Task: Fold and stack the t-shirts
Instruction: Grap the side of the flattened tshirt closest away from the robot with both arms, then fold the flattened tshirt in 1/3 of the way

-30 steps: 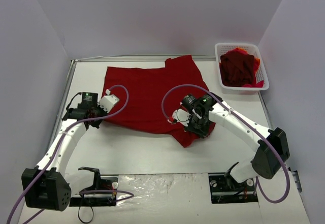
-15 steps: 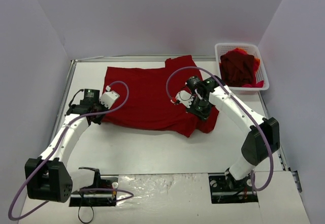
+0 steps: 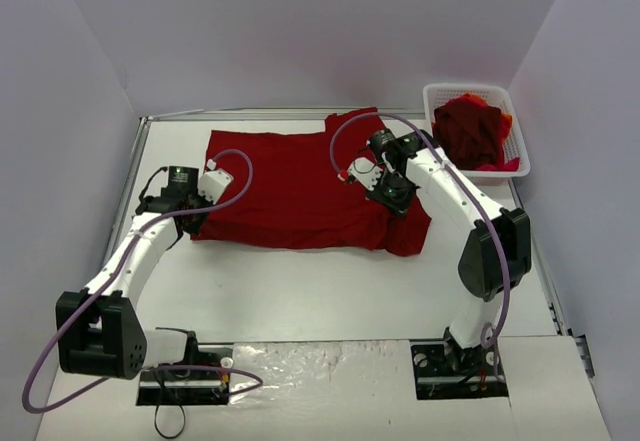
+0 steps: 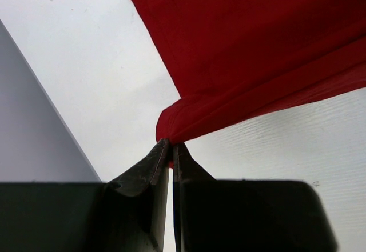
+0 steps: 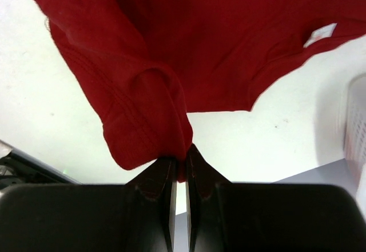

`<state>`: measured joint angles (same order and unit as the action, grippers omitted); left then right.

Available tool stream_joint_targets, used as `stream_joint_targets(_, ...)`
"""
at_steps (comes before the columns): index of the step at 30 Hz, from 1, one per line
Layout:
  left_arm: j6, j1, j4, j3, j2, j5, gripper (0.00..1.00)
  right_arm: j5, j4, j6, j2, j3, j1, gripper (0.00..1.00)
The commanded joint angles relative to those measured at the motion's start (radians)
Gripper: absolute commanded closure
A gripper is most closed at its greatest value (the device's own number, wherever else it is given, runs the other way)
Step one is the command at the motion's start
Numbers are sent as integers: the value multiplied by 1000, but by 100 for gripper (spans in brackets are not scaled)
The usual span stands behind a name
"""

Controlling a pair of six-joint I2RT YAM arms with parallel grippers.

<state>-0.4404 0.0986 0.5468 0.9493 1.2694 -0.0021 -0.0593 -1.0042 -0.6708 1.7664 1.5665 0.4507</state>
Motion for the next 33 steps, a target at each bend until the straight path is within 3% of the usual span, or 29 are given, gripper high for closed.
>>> stream_joint_targets(1,6,-14,-28,62,5,-53,98,41,-16,-7,27,59,-32,100)
stream_joint_targets(33,16,-20,-62,109,142,-108,98,88,65,27,329,375,-92,100)
